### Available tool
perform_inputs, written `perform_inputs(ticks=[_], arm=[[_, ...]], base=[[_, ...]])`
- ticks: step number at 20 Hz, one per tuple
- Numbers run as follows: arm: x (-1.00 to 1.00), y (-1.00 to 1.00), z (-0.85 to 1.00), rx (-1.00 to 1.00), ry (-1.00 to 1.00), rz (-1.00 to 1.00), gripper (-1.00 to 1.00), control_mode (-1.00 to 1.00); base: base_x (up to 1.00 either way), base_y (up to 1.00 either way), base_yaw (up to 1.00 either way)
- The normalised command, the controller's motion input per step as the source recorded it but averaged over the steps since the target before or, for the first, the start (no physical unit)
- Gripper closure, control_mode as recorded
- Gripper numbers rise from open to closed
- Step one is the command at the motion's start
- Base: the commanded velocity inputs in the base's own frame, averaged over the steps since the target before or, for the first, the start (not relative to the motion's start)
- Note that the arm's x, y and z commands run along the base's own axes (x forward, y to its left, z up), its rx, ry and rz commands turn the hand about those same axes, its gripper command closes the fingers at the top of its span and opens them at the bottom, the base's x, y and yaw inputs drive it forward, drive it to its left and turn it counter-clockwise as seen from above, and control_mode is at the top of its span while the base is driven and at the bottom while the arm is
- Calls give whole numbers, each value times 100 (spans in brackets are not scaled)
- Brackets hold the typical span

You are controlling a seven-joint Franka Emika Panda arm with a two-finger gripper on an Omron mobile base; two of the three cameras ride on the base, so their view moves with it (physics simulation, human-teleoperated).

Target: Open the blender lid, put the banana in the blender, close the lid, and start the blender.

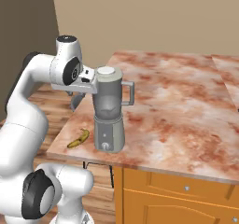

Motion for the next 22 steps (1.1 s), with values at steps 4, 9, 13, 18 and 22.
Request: perform_inputs(ticks=[4, 9, 13, 18, 22], arm=[[-4, -4, 0, 1, -5, 0, -100, 100], [0, 0, 0, 0, 0, 0, -100, 100], [0, 0, 0, 0, 0, 0, -100, 100], [0, 0, 0, 0, 0, 0, -100, 100], [0, 0, 0, 0, 0, 0, -100, 100]], base=[[-3, -8, -1], [-12, -68, -7], [1, -85, -3], [27, -65, 0], [34, -28, 0]])
